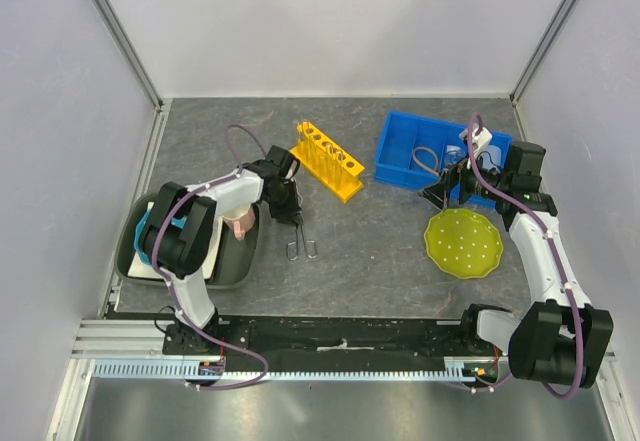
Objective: Organize the chemistry lab equipment
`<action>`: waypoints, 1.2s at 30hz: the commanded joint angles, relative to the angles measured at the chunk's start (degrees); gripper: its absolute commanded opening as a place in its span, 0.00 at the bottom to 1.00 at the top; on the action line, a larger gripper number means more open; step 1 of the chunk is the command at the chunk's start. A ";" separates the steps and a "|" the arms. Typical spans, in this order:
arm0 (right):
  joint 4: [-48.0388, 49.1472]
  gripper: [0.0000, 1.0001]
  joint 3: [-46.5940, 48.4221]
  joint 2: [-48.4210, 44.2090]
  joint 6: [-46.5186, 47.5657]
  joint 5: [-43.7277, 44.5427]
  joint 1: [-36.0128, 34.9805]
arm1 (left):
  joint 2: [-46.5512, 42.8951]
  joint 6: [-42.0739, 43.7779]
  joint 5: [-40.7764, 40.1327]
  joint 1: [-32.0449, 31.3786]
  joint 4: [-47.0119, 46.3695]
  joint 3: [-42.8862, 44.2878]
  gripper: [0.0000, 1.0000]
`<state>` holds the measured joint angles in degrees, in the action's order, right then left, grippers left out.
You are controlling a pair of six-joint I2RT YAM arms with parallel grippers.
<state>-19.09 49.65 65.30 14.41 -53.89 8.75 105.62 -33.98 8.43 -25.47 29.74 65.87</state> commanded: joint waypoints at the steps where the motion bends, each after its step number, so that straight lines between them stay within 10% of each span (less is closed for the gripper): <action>1: 0.37 0.98 1.94 -1.14 1.32 -0.69 0.21 | -4.53 -5.83 1.07 -2.82 -4.42 -7.40 0.26; 9: 0.28 0.98 1.94 -0.96 1.49 -0.69 0.21 | -12.19 -8.47 4.22 -4.06 -9.96 -13.04 0.30; 17: 0.11 0.98 1.94 -0.79 1.58 -0.78 0.12 | -20.72 -1.28 2.91 -3.44 -14.17 -14.72 0.58; 24: -0.07 0.98 2.03 -0.70 1.76 -0.52 0.21 | -17.04 19.37 3.88 -0.90 -13.30 -6.29 0.59; 36: -0.33 0.98 2.03 -0.08 2.20 -0.16 0.30 | -4.21 20.54 3.44 3.77 -14.44 1.63 0.53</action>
<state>-19.94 49.65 65.32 15.11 -53.71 8.80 98.72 -15.33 12.14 -21.37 17.45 64.29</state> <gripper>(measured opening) 0.982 0.533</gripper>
